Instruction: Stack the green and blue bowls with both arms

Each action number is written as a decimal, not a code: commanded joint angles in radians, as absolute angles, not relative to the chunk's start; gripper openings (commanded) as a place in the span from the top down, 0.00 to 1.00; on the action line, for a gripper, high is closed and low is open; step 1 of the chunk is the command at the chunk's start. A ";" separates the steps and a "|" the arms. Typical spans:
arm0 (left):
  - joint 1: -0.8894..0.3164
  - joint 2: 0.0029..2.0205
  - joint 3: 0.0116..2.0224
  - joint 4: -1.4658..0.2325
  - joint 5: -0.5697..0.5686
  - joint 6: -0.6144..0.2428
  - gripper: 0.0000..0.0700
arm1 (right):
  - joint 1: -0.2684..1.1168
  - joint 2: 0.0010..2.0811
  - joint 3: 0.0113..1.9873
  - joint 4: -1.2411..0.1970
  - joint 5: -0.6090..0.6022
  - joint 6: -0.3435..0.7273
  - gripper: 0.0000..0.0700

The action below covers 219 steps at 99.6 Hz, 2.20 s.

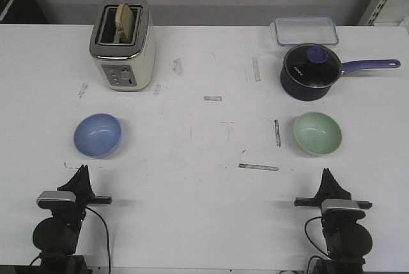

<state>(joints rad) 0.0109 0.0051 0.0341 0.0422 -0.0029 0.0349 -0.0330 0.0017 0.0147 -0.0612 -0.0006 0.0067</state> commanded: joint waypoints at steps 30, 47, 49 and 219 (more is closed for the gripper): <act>0.012 0.003 0.013 0.054 -0.003 0.033 1.00 | -0.032 0.001 0.013 -0.048 0.000 0.003 1.00; 0.012 0.003 0.013 0.054 -0.003 0.034 1.00 | -0.032 0.001 0.013 -0.048 0.000 0.003 1.00; 0.012 0.003 0.013 0.053 -0.003 0.034 1.00 | -0.032 0.001 0.013 -0.048 0.000 0.003 1.00; 0.012 0.003 0.013 0.054 -0.003 0.033 1.00 | -0.146 1.214 1.318 -0.746 -0.122 -0.123 0.27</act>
<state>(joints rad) 0.0109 0.0051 0.0341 0.0422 -0.0029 0.0349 -0.1162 1.1629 1.2953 -0.7258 -0.0822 -0.0799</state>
